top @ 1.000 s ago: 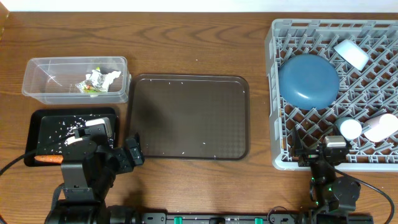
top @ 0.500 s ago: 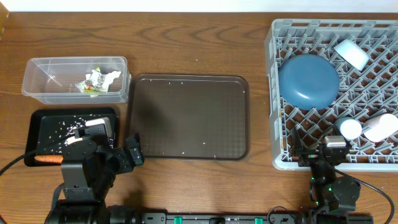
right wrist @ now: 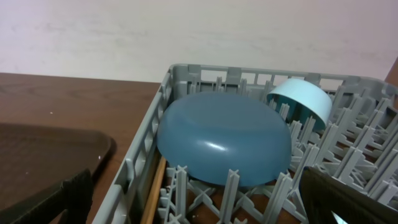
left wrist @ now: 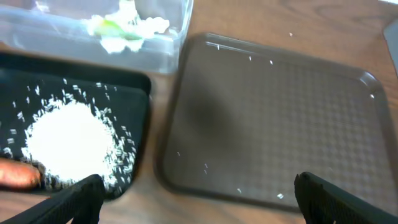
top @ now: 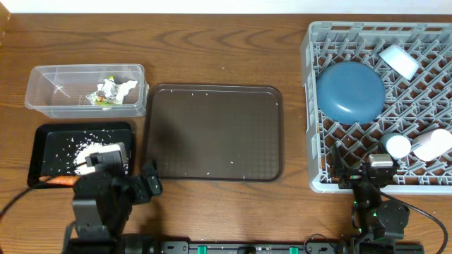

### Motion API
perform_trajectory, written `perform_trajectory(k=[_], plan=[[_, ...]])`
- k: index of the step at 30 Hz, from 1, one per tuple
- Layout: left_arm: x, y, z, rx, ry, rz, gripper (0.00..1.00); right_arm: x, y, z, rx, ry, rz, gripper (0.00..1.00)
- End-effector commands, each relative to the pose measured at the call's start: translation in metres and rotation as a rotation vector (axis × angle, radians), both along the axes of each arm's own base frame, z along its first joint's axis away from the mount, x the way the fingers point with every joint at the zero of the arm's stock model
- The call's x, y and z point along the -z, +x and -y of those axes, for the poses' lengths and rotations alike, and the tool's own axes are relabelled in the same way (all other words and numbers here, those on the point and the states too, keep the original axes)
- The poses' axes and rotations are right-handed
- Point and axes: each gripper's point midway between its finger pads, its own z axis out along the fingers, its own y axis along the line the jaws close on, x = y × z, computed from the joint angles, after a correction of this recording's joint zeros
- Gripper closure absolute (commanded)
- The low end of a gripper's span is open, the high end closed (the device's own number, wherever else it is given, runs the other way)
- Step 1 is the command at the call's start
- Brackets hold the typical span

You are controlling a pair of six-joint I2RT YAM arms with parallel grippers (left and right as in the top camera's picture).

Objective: Sort waste into correct bins and load items into the dishwasher rack

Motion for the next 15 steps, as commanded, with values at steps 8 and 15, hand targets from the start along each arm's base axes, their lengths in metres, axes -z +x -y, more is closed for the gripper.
perform_trajectory(k=[8,15], plan=[[0.033,0.017,-0.013,0.016,0.180,0.317,0.02,0.001,0.000,-0.003,-0.010,-0.012,-0.003,0.01],[0.029,0.044,-0.026,-0.069,0.216,0.523,0.02,0.001,0.000,-0.003,-0.010,-0.012,-0.003,0.01]])
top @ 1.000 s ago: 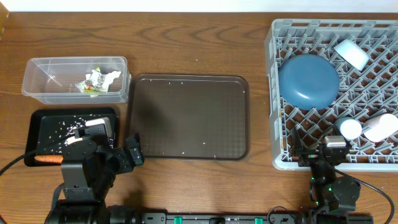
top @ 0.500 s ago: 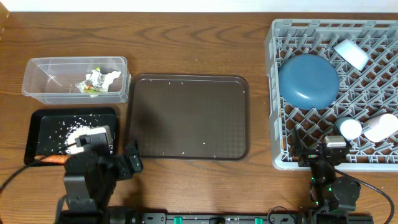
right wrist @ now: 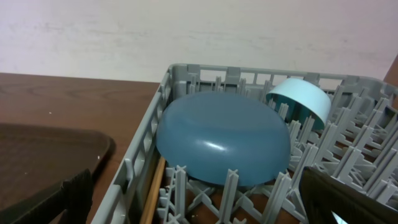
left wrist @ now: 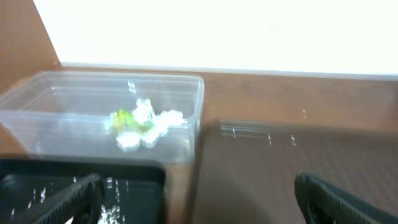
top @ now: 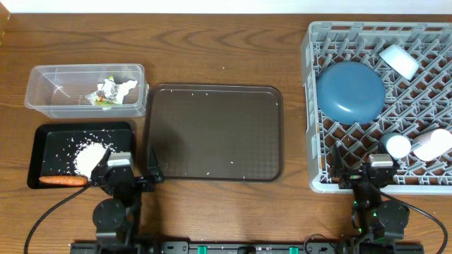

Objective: Sort waste into correct bins and load items into the dishwasher rack

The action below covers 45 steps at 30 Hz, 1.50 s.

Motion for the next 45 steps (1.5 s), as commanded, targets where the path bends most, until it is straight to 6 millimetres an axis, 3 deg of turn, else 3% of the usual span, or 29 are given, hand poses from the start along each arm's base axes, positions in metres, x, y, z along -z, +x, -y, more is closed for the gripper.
perform_trajectory(k=[1,4,14,45], plan=[[0.009,0.007,-0.011,-0.056,0.031,0.047,0.03,0.001,0.000,-0.003,-0.012,-0.012,-0.002,0.01],[0.020,0.014,-0.011,-0.054,0.028,0.092,0.02,0.001,0.000,-0.003,-0.012,-0.012,-0.002,0.01],[0.043,0.012,0.001,0.023,0.081,-0.013,0.02,0.001,0.000,-0.003,-0.012,-0.012,-0.002,0.01],[0.043,0.012,0.002,0.027,0.081,-0.013,0.02,0.001,0.000,-0.003,-0.012,-0.012,-0.002,0.01]])
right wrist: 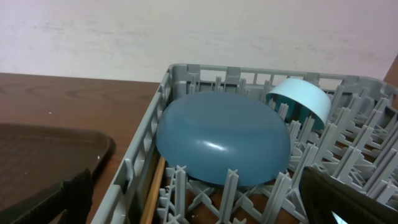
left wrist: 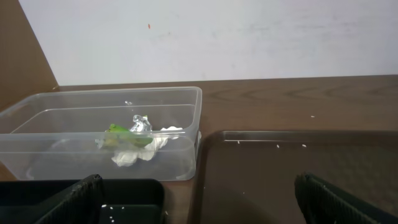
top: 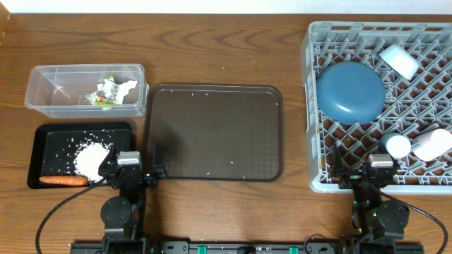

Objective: Sort waste into correct bins and load items into the dishwasher rack

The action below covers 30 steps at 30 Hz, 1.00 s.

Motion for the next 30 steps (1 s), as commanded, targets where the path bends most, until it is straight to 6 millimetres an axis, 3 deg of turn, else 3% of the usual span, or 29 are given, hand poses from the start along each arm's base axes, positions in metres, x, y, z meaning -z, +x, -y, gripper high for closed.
perform_trajectory(k=[1,26,30], plan=[[0.0170,-0.0011,-0.0016,-0.006,0.009,-0.054,0.02,0.0009,-0.0001,-0.0031,-0.012,-0.012,-0.002,0.01],[0.0176,-0.0012,-0.0023,-0.010,0.010,-0.056,0.02,0.0010,-0.0001,-0.0026,-0.009,-0.008,-0.003,0.01],[0.0176,-0.0012,-0.0022,-0.009,0.010,-0.056,0.02,0.0005,-0.0001,-0.0027,-0.005,0.063,-0.003,0.01]])
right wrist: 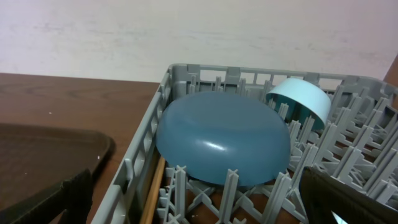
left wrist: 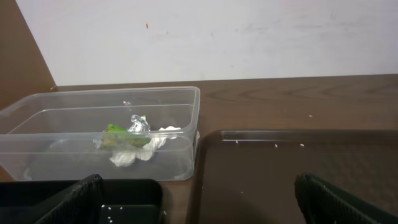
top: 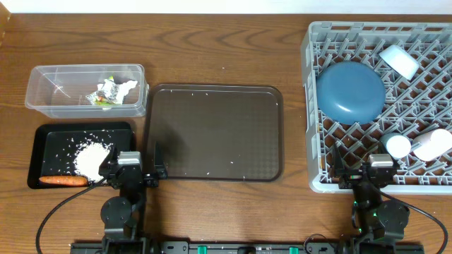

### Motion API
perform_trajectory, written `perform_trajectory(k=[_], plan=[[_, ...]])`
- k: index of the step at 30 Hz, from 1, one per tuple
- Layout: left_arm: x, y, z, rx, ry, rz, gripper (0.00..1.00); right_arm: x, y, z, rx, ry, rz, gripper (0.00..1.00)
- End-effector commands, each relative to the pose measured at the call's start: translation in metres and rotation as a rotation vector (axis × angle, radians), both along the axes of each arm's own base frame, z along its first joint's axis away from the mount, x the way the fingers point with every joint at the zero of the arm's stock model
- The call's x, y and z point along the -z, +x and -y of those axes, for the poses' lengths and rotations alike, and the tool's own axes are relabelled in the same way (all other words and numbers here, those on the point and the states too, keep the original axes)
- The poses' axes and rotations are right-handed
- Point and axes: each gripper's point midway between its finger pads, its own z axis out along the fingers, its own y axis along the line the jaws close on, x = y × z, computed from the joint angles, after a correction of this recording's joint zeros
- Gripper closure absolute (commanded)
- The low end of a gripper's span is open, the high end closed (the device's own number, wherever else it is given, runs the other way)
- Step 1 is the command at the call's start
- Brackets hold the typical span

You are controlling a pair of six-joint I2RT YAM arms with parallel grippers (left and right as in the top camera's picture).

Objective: Sort waste into correct bins and load items into the dishwasher rack

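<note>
The grey dishwasher rack [top: 311,106] at the right holds an upturned blue bowl [top: 350,92], a pale blue cup [top: 400,61] and two white cups [top: 397,146]. In the right wrist view the bowl [right wrist: 224,143] and the cup [right wrist: 301,99] stand in the rack [right wrist: 134,168]. A clear bin [top: 42,88] holds crumpled waste [top: 109,93]. Rice [top: 92,156] and a carrot [top: 63,180] lie in the black tray [top: 42,137]. My left gripper [top: 133,168] rests open at the front edge, nothing in it. My right gripper [top: 367,169] is open by the rack's near edge.
A brown serving tray [top: 212,134] with a few rice grains lies in the middle. The left wrist view shows the clear bin [left wrist: 180,124] and the tray [left wrist: 298,168] ahead. A wooden stick [right wrist: 152,186] lies along the rack's left wall.
My left arm first stood over the near right corner of the black tray, looking down on the rice and the brown tray. Half a second later it was back at the table's front edge, facing level, and it has stayed there. The right arm has not moved.
</note>
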Motion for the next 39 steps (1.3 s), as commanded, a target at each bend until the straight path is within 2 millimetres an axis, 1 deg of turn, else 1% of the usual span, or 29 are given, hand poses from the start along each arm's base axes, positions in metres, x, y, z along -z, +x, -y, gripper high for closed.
perform_trajectory(k=[1,7,12,16,21,39], plan=[[0.0176,-0.0012,-0.0034,-0.017,0.011,-0.056,0.02,0.0002,0.0000,-0.0029,-0.005,0.079,-0.003,0.01],[0.0176,-0.0012,-0.0034,-0.017,0.011,-0.055,0.02,-0.0019,0.0000,-0.0045,-0.014,0.089,0.005,0.01],[0.0176,-0.0012,-0.0035,-0.017,0.013,-0.055,0.02,-0.0040,0.0002,-0.0019,0.001,0.087,0.014,0.01],[0.0176,-0.0012,-0.0034,-0.009,0.064,-0.059,0.02,-0.0055,0.0003,-0.0013,0.003,0.083,0.021,0.01],[0.0175,-0.0011,-0.0034,-0.009,0.067,-0.058,0.02,-0.0041,0.0003,-0.0010,0.002,0.028,0.017,0.01],[0.0175,-0.0011,-0.0034,-0.009,0.066,-0.058,0.02,0.0010,0.0000,-0.0008,0.004,0.029,-0.004,0.01]])
